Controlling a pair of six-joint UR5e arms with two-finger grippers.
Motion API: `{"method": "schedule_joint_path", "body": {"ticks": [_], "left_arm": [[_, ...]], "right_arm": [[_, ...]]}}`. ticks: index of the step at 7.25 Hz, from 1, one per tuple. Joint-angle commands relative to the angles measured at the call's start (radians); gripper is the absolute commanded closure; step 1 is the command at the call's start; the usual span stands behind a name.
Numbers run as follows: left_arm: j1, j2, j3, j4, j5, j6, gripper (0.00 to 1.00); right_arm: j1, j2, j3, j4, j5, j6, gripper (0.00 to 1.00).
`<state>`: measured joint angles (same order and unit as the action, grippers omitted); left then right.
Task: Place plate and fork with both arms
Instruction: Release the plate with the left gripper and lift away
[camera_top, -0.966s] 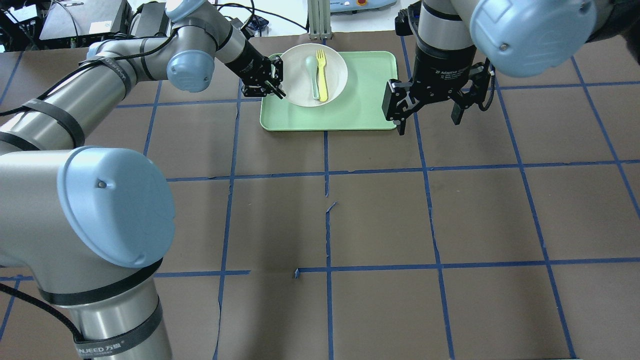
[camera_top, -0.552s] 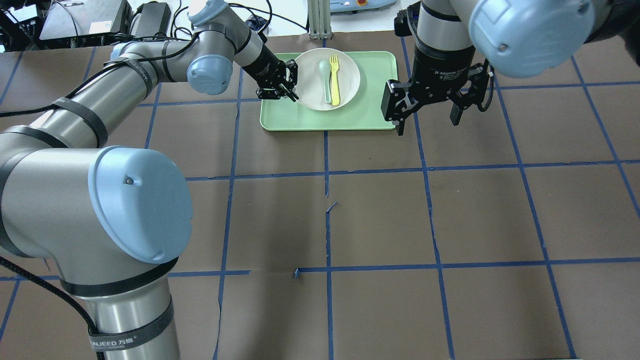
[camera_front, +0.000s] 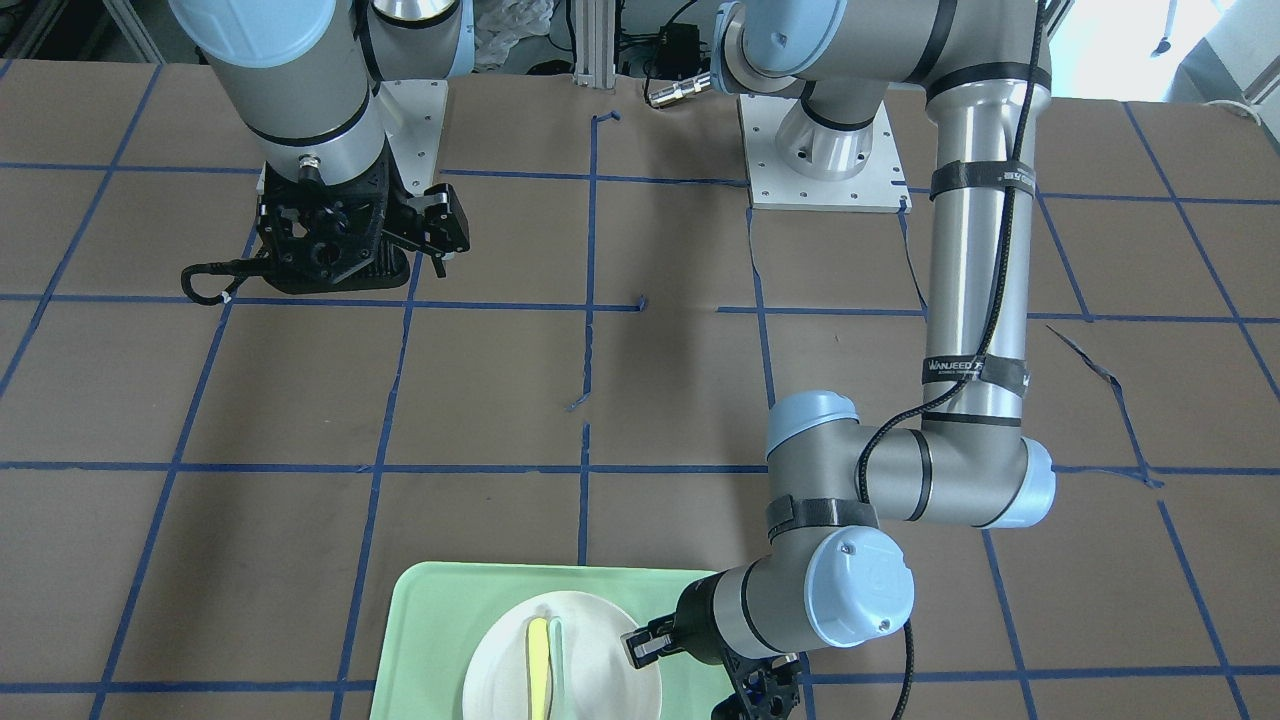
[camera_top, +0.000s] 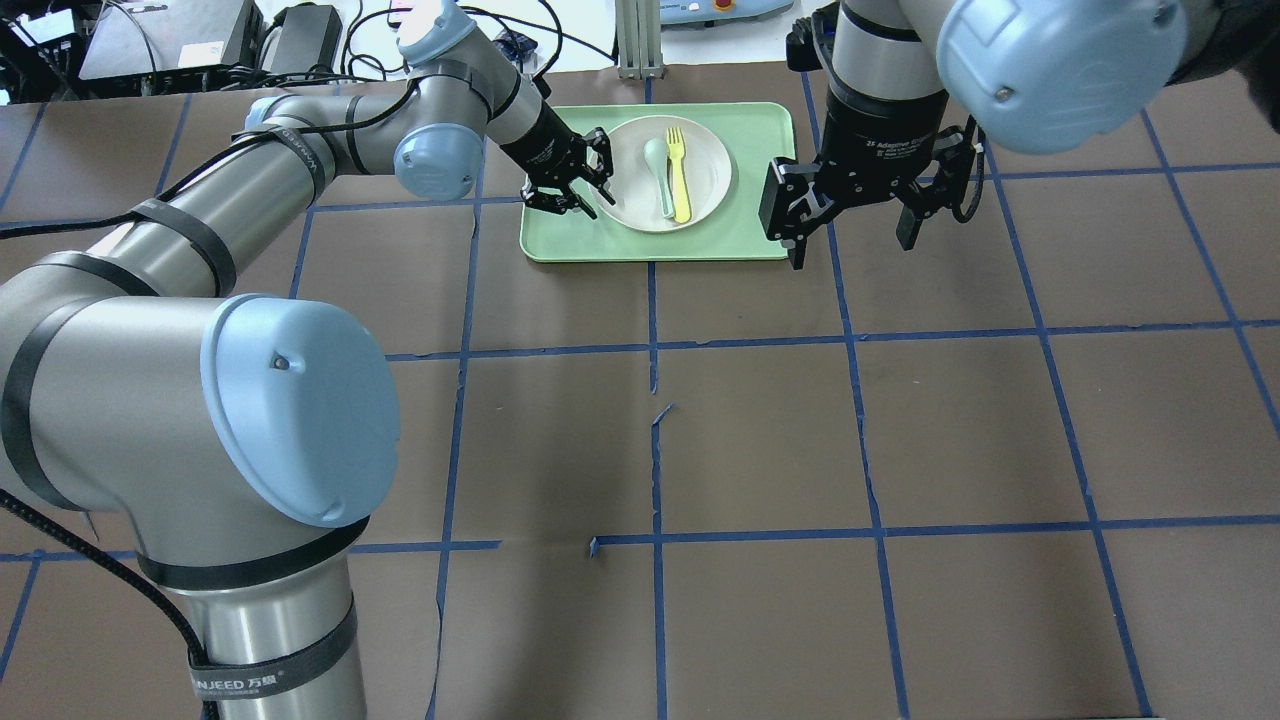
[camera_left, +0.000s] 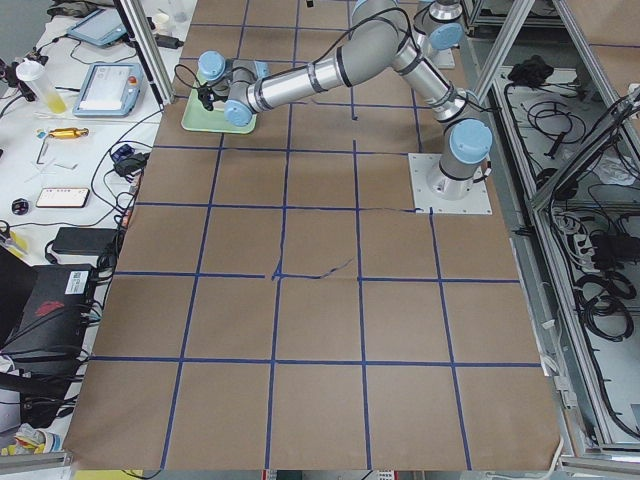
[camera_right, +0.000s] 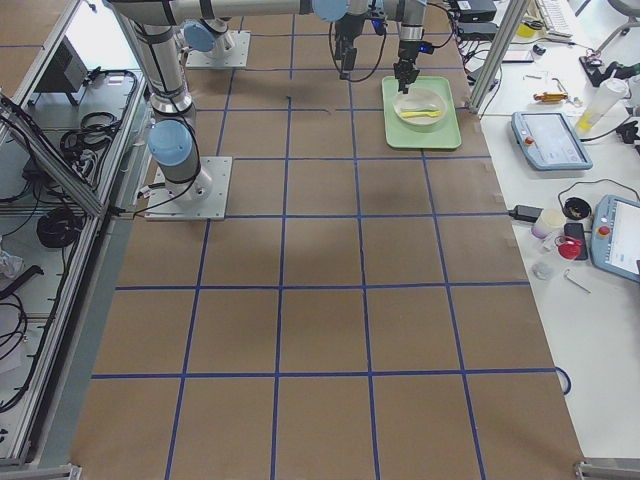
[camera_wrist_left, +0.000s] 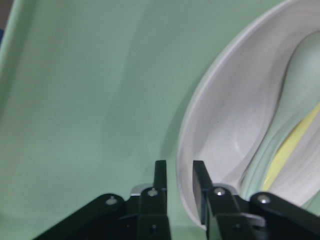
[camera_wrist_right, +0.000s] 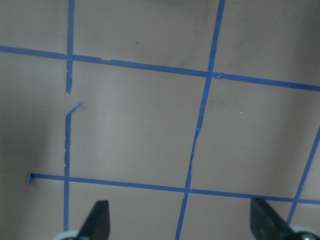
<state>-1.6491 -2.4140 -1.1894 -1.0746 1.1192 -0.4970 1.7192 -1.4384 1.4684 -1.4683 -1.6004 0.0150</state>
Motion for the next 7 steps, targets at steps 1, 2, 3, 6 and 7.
{"method": "schedule_joint_path", "body": {"ticks": [1, 2, 3, 6, 7], "left_arm": [[0.000, 0.054, -0.009, -0.004, 0.074, 0.018, 0.00], [0.009, 0.109, -0.025, -0.058, 0.137, 0.078, 0.00], [0.020, 0.175, -0.030, -0.182, 0.236, 0.140, 0.00], [0.099, 0.346, -0.126, -0.444, 0.428, 0.407, 0.00], [0.126, 0.387, -0.181, -0.444, 0.433, 0.451, 0.00]], "right_arm": [[0.000, 0.012, -0.003, -0.019, -0.018, -0.003, 0.00], [0.000, 0.042, -0.019, -0.094, -0.010, -0.001, 0.00], [0.000, 0.103, -0.032, -0.165, -0.010, 0.006, 0.00], [0.000, 0.248, -0.106, -0.330, 0.002, 0.013, 0.00], [0.000, 0.303, -0.111, -0.404, 0.028, 0.040, 0.03]]}}
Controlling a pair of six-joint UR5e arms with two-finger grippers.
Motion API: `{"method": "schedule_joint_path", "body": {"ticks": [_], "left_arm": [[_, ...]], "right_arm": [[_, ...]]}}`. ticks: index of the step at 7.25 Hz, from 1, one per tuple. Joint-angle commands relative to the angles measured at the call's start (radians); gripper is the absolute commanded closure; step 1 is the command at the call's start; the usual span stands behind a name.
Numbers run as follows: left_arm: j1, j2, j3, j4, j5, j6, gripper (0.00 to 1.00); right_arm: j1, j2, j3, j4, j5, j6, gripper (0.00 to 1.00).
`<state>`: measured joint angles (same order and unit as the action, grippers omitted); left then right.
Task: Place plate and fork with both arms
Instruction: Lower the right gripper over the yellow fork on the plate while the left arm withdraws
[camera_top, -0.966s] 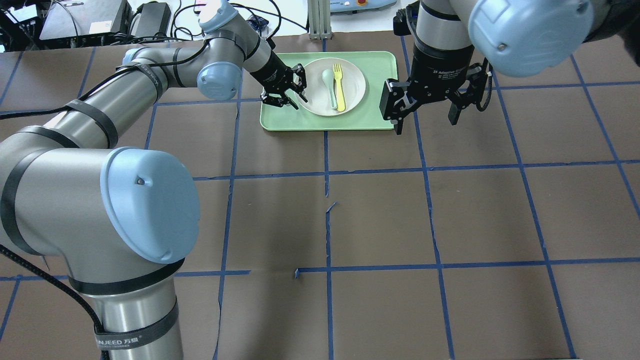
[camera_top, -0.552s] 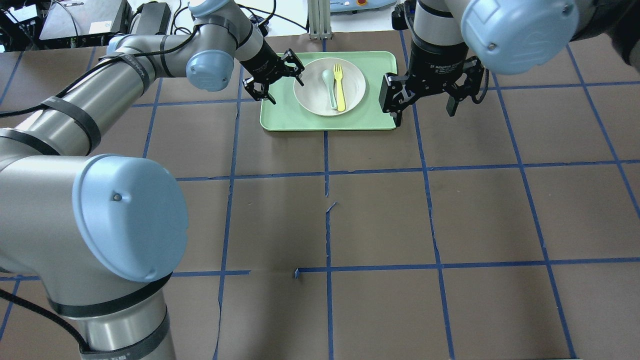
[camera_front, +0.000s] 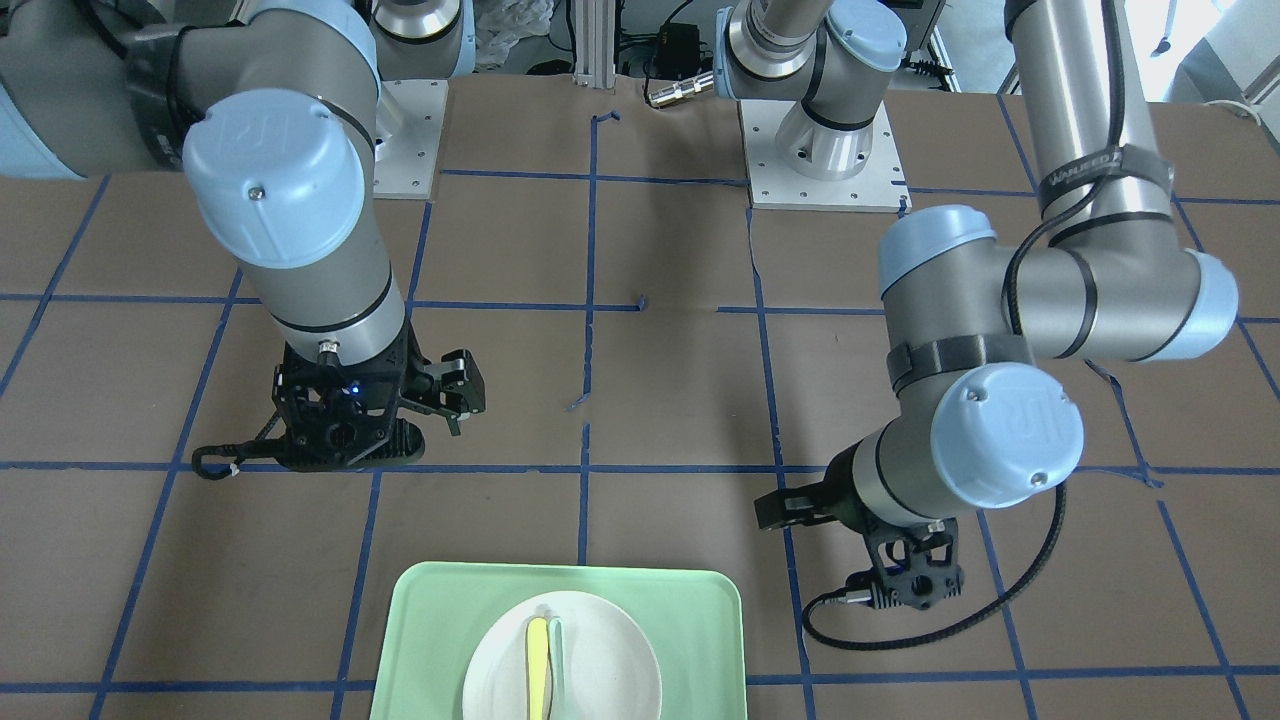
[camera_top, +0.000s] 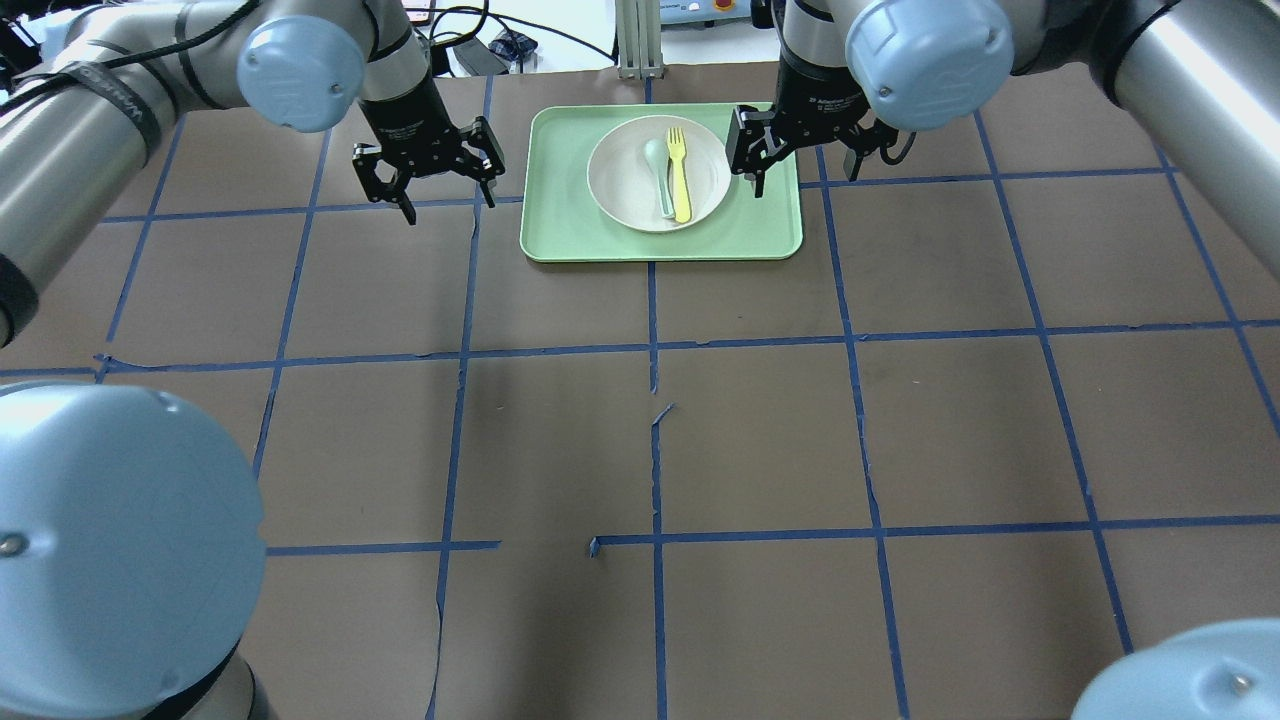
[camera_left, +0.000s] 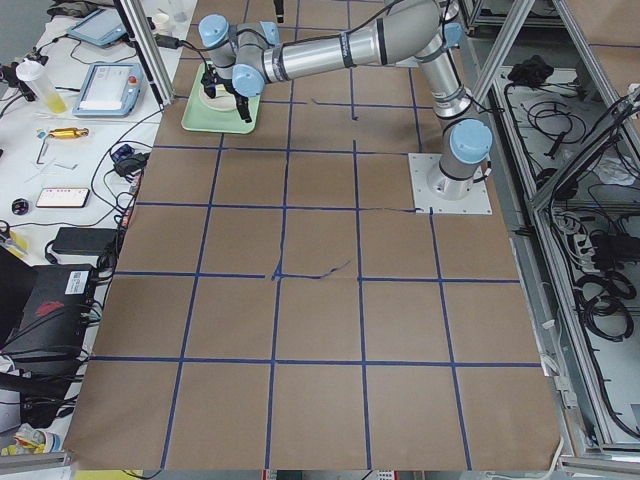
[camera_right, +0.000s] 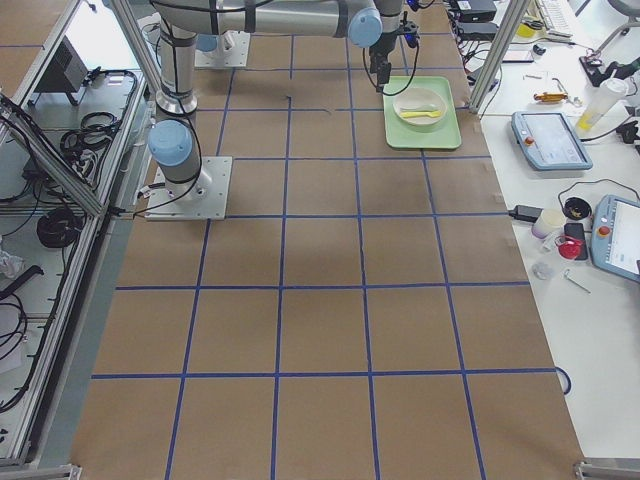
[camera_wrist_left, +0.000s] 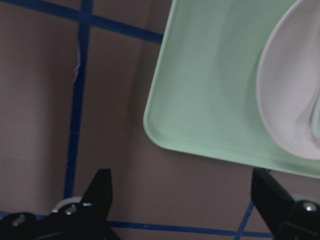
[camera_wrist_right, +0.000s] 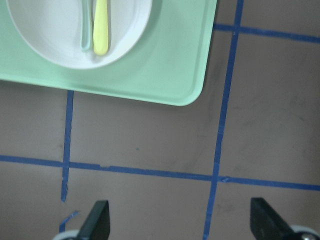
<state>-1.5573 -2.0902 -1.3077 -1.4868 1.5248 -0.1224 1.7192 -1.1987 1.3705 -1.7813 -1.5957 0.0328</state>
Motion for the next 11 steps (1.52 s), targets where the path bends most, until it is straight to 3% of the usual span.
{"method": "schedule_joint_path", "body": {"ticks": [1, 2, 3, 5, 6, 11], "left_arm": [[0.049, 0.094, -0.103, -0.021, 0.025, 0.079, 0.00], [0.051, 0.105, -0.123, -0.007, 0.023, 0.079, 0.00], [0.051, 0.110, -0.142, -0.003, 0.023, 0.079, 0.00], [0.051, 0.124, -0.185, -0.001, 0.023, 0.079, 0.00], [0.051, 0.128, -0.199, 0.012, 0.023, 0.078, 0.00], [0.049, 0.131, -0.225, 0.052, 0.023, 0.078, 0.00]], "right_arm": [[0.002, 0.121, -0.013, -0.210, 0.037, 0.025, 0.12], [0.003, 0.146, -0.013, -0.231, 0.077, 0.027, 0.39], [0.005, 0.168, -0.027, -0.263, 0.106, 0.047, 0.41], [0.020, 0.314, -0.175, -0.267, 0.108, 0.108, 0.52], [0.034, 0.376, -0.236, -0.267, 0.117, 0.145, 0.45], [0.043, 0.493, -0.332, -0.293, 0.152, 0.193, 0.46]]}}
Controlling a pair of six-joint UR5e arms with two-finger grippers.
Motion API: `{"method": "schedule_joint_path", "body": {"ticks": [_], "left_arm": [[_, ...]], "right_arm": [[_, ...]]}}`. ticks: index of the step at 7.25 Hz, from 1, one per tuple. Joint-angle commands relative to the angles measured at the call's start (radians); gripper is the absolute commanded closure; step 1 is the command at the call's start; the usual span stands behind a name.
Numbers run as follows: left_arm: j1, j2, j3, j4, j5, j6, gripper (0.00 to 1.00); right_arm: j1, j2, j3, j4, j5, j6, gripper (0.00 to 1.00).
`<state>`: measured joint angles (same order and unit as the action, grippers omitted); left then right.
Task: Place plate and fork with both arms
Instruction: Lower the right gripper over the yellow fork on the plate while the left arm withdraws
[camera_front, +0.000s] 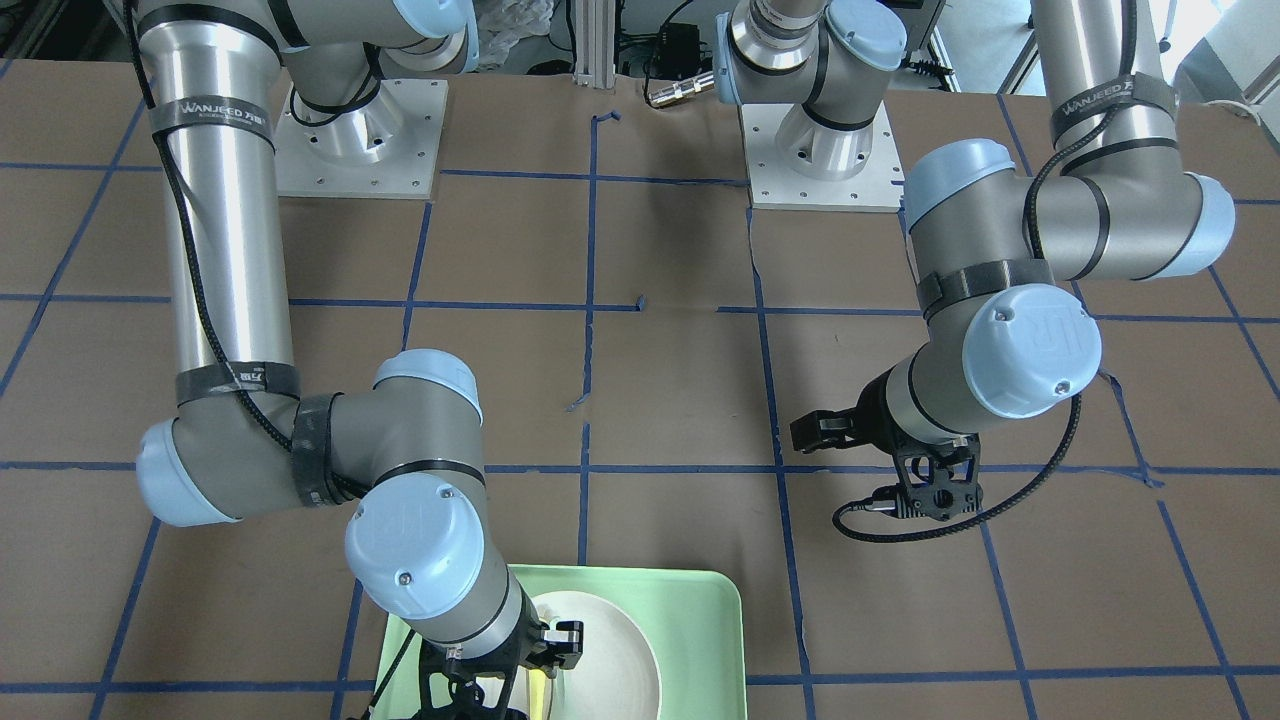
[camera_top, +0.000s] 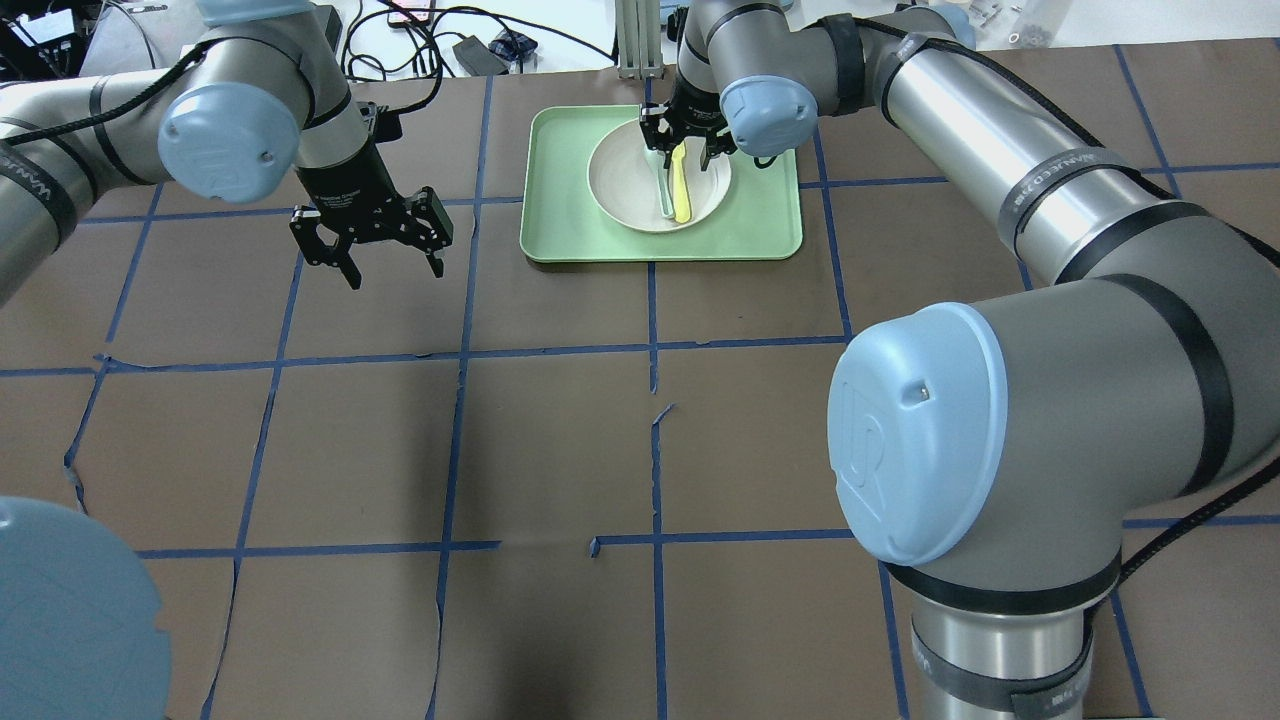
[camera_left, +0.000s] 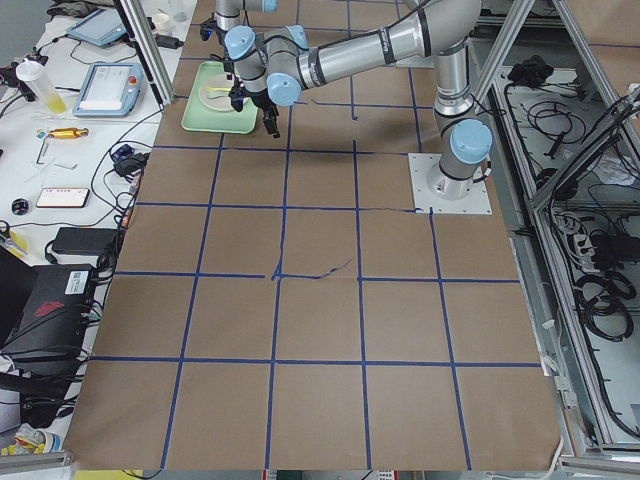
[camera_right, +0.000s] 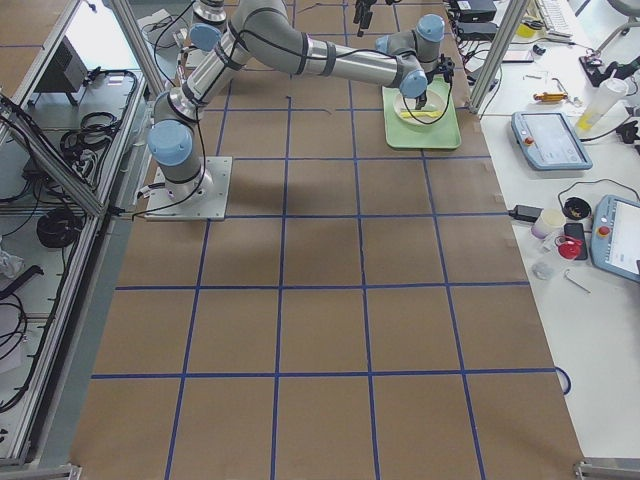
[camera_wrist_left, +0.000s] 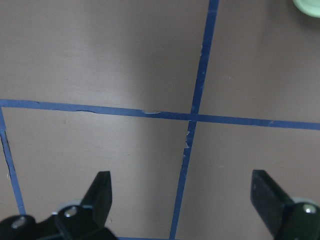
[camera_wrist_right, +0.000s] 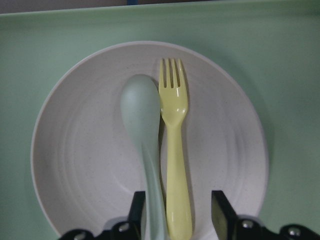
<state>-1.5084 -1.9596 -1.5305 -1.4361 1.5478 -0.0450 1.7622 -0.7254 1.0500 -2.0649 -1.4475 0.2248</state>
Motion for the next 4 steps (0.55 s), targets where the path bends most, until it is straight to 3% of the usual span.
{"method": "schedule_joint_path", "body": {"ticks": [1, 4], "left_arm": [[-0.001, 0.001, -0.002, 0.002, 0.000, -0.001, 0.00], [-0.001, -0.002, -0.048, 0.072, 0.000, 0.000, 0.00]], "right_arm": [[0.000, 0.033, -0.012, -0.023, 0.004, -0.001, 0.47], [0.000, 0.053, -0.012, -0.023, 0.004, -0.008, 0.46]]}}
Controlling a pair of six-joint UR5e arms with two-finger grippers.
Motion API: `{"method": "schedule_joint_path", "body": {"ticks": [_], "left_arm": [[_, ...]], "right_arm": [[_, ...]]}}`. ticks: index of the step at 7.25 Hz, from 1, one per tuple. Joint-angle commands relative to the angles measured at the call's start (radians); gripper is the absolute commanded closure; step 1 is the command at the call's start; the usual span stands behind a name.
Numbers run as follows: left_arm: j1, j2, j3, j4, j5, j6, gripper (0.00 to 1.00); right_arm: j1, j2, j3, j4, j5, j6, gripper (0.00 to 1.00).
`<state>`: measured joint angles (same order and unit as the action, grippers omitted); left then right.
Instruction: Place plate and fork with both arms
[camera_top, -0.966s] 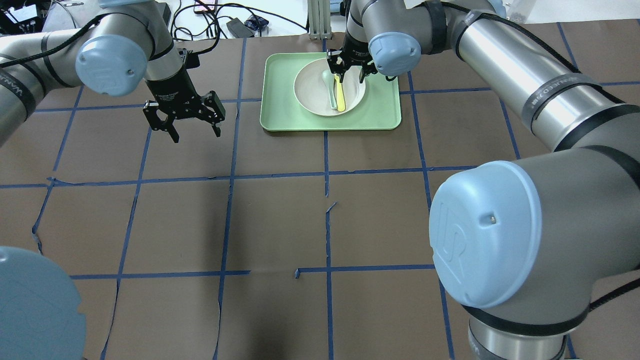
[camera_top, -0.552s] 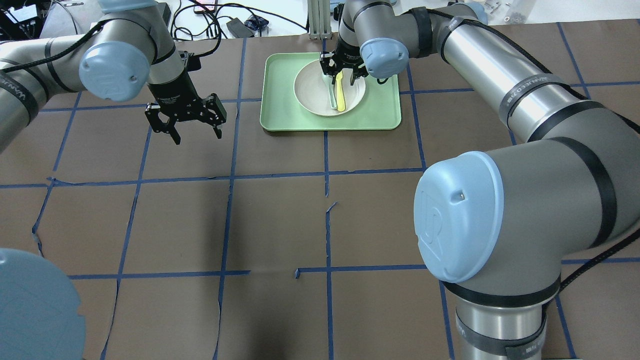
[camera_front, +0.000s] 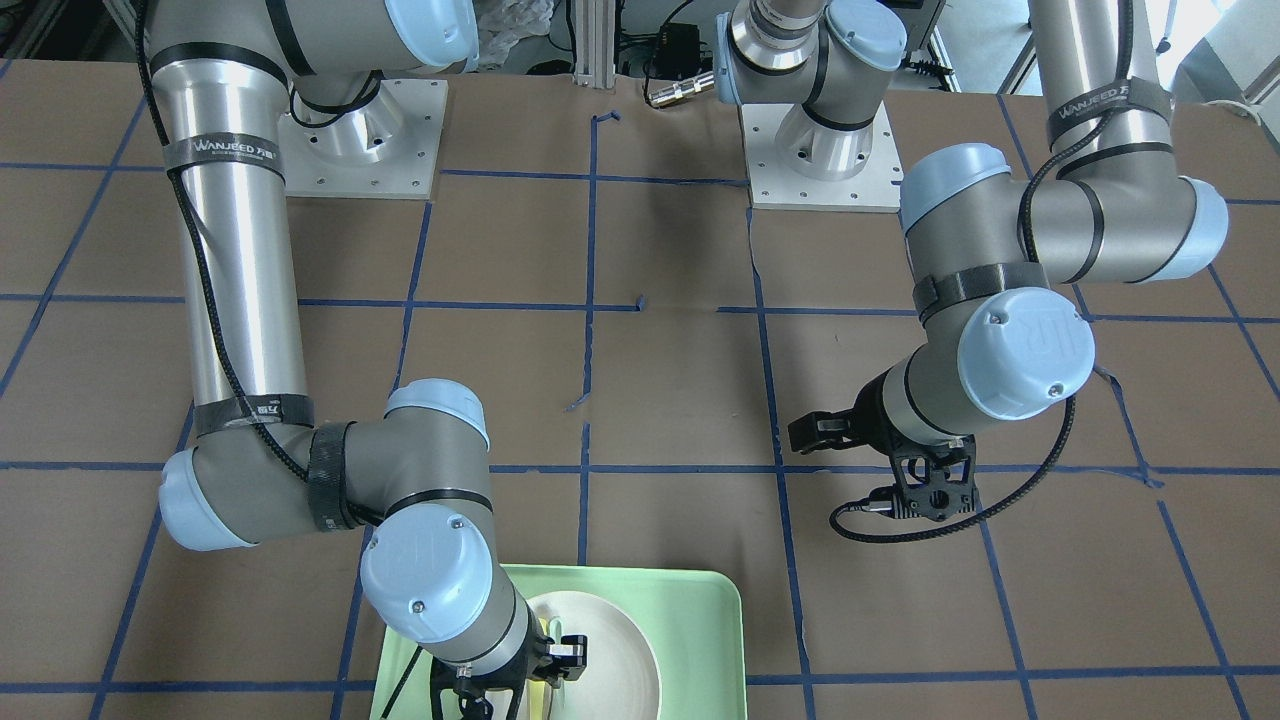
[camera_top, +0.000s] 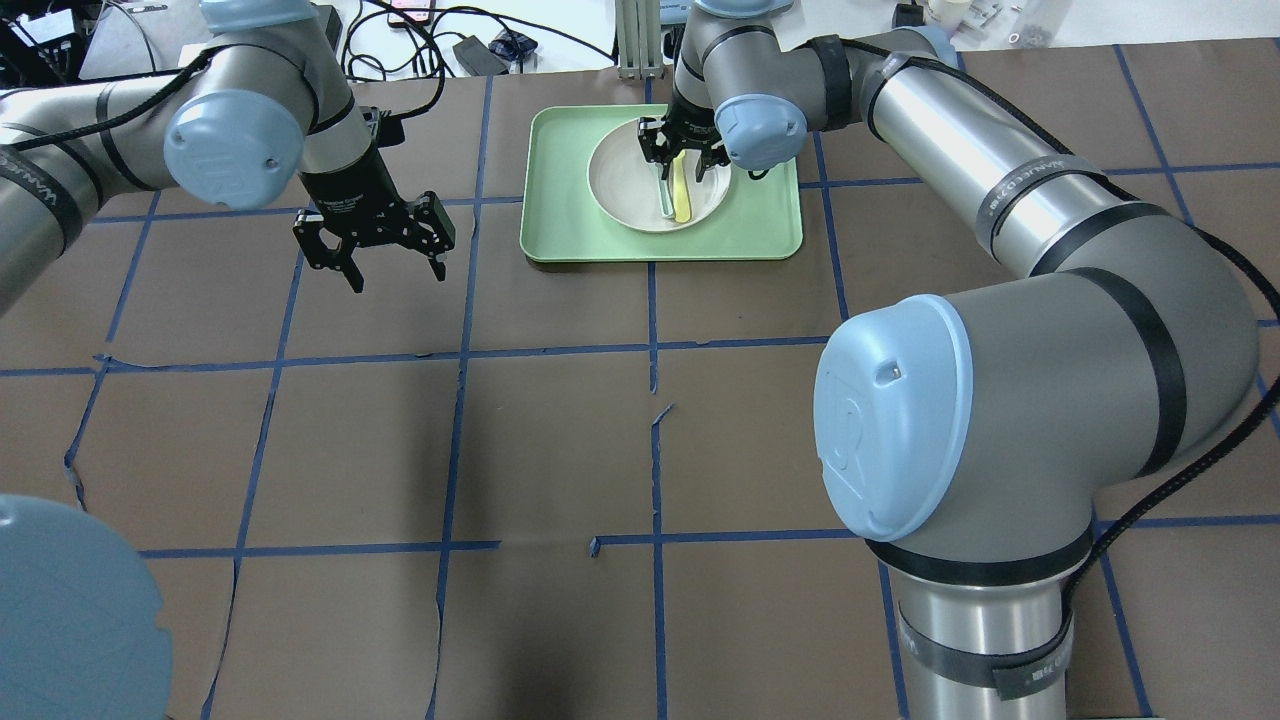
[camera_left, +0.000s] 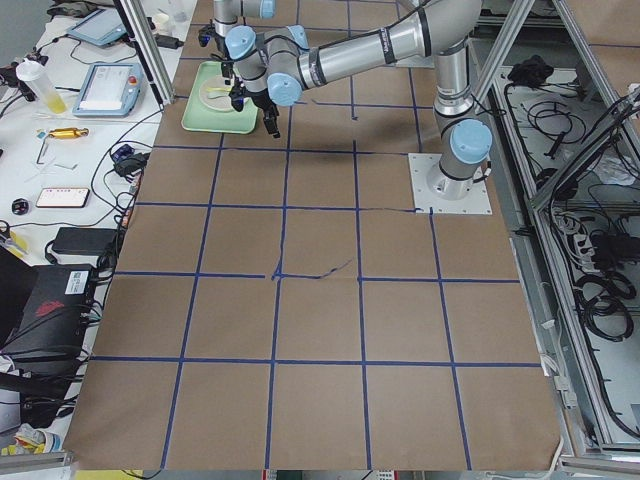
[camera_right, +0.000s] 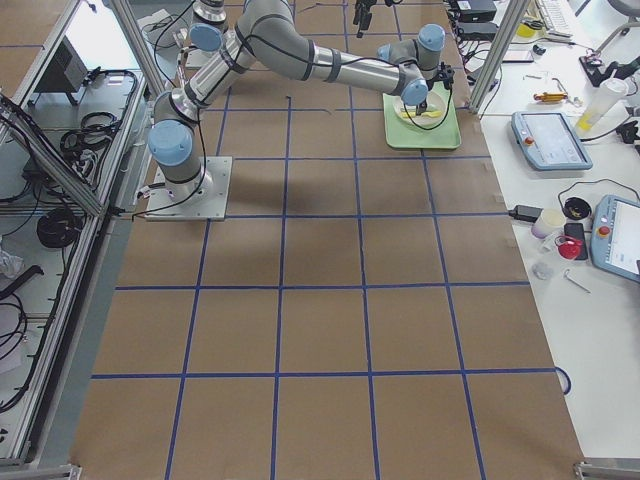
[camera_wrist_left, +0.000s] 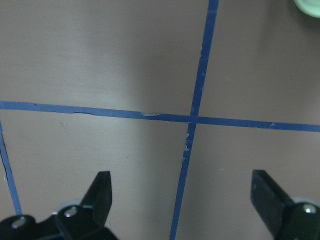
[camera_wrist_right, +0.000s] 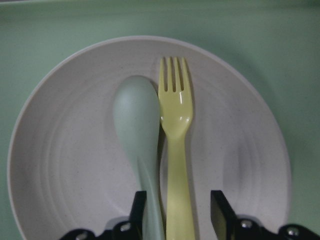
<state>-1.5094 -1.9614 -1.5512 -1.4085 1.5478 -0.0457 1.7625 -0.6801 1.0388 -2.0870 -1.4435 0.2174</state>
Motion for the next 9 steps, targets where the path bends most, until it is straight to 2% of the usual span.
{"method": "schedule_joint_path", "body": {"ticks": [1, 2, 9], "left_arm": [[0.000, -0.001, -0.058, 0.096, 0.000, 0.001, 0.00], [0.000, -0.001, -0.070, 0.129, 0.000, 0.003, 0.00], [0.001, 0.002, -0.070, 0.129, 0.000, 0.004, 0.00]], "right_arm": [[0.000, 0.014, 0.000, -0.001, -0.001, -0.001, 0.46], [0.000, 0.014, 0.000, -0.001, -0.001, -0.001, 0.46], [0.000, 0.019, 0.009, 0.001, -0.041, -0.004, 0.45]]}}
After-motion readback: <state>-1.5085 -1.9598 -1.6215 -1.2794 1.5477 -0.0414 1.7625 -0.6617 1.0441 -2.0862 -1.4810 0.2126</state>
